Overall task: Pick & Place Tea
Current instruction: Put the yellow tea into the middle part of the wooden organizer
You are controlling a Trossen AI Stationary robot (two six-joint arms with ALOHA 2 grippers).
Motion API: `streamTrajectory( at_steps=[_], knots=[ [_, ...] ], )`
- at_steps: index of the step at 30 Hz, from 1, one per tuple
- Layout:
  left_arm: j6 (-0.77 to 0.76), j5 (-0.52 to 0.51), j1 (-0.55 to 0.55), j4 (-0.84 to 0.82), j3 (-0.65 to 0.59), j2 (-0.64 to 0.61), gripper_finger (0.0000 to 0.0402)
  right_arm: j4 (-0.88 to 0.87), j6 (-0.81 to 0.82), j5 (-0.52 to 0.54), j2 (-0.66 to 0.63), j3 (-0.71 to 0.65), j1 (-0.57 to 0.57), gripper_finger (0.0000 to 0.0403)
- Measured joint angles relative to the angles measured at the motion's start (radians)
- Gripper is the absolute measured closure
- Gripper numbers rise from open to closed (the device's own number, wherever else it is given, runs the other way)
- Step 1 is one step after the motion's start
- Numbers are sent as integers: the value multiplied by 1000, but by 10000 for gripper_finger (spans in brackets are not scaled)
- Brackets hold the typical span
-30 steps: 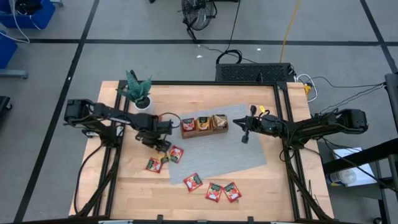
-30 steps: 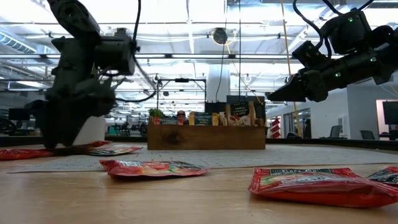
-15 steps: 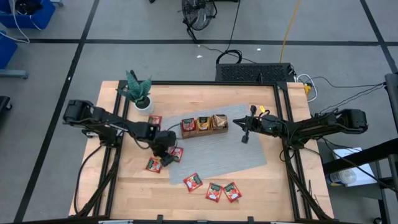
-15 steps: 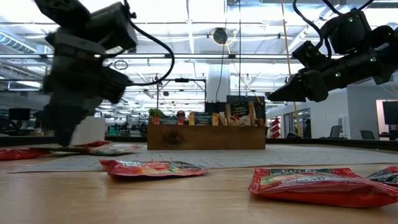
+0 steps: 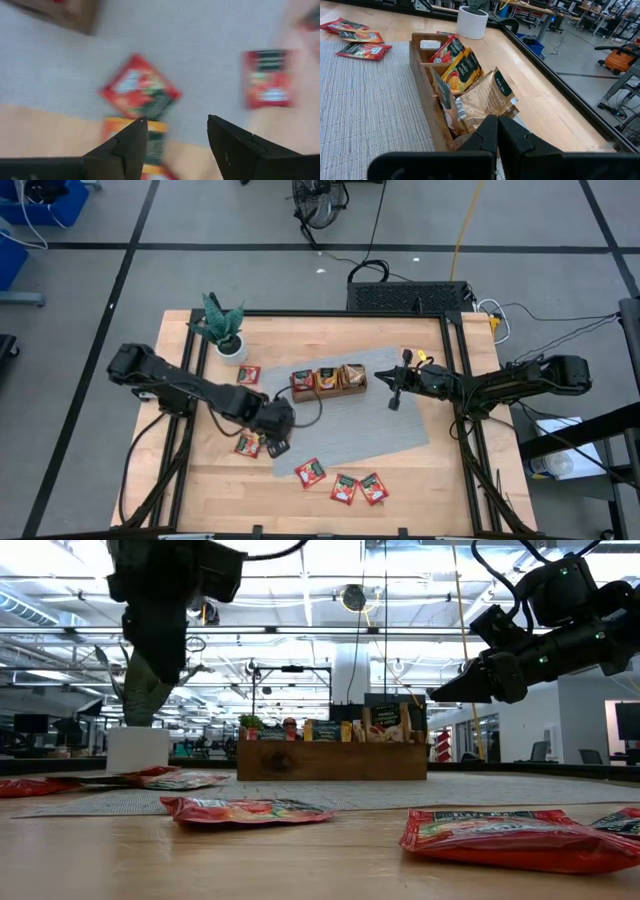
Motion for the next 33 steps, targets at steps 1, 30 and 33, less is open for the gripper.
streamTrajectory(
  at_steps=[1,30,33],
  knots=[
    [8,-44,-11,-24,18,23,195,0,0,0,0,0,0,403],
    [221,-17,-35,-316,151,413,201,-4,0,0,0,0,0,403],
    [221,-20,-35,-304,151,413,229,-4,0,0,0,0,0,403]
  ],
)
